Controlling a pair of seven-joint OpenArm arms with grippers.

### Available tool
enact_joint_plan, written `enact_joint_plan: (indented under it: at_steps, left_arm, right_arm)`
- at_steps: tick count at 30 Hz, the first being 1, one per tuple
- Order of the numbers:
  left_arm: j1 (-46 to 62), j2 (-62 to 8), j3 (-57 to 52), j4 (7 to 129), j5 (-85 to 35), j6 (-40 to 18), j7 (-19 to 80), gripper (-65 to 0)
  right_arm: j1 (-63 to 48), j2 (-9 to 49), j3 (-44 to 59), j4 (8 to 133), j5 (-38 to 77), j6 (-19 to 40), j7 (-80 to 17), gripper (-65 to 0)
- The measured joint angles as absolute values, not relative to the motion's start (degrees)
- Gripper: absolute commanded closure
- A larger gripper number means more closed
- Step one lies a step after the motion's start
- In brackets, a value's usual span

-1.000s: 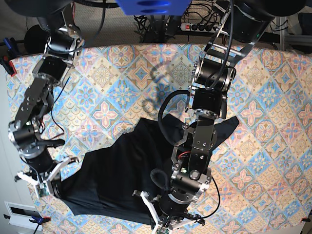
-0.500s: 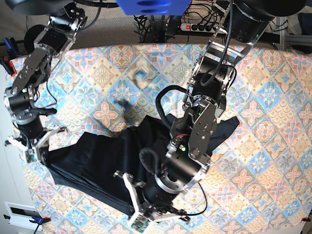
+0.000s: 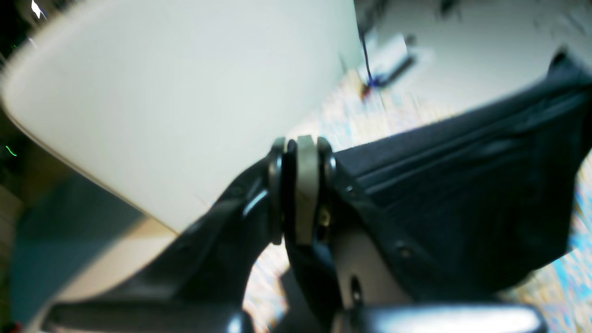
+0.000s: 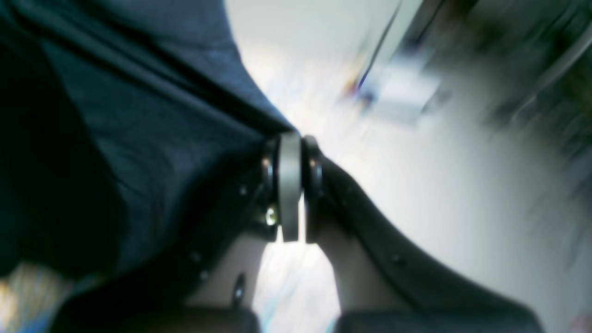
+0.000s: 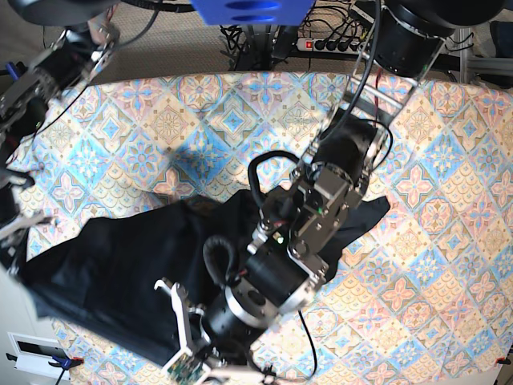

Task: Layout the t-shirt on the table in an organized manner, then fold the t-shirt properly
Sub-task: 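Lift the shirt high with both grippers and shake it out, then swing the held shirt down and lay it flat on the table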

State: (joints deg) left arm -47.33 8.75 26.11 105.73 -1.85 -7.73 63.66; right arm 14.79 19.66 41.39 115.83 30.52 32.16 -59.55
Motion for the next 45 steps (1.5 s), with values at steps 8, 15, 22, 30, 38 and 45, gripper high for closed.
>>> enact_joint_plan:
  at_steps: [8,15,22,30,38,45]
  left_arm:
    - [-57.1,8.8,26.1,101.0,-0.9,-7.6,63.3,0.0]
    - [-67.2,8.8,25.8,97.1,-0.1,-7.5,60.9,0.0]
    - [-72.9,8.8,23.9,96.9,2.1,-7.2,60.2,0.0]
    - [-72.6,8.7,19.3,96.6,3.0,-7.1,57.0,0.0]
    - [-73.4,8.8,19.3,105.7,10.0,-7.2,48.0,0.0]
    - [-72.8,8.7,19.2,102.1,10.2,-7.2,48.4,0.0]
  right_arm:
    - [28.3,24.4,35.0,115.4,27.3,31.7,-59.8,0.0]
    - [38.1,24.4,24.5,115.2,19.9,31.7,-54.1,0.0]
    - [49.2,24.3,18.1,114.8,15.2,31.9,-52.0,0.0]
    - [60.5,24.4,16.3,110.9,15.0,31.8,-48.8,0.0]
    - [61.9,23.2,22.5,114.7,14.0,31.7,-43.6,0.0]
    - [70.2,22.5,18.4,112.9,9.7,32.3,-43.4,0.0]
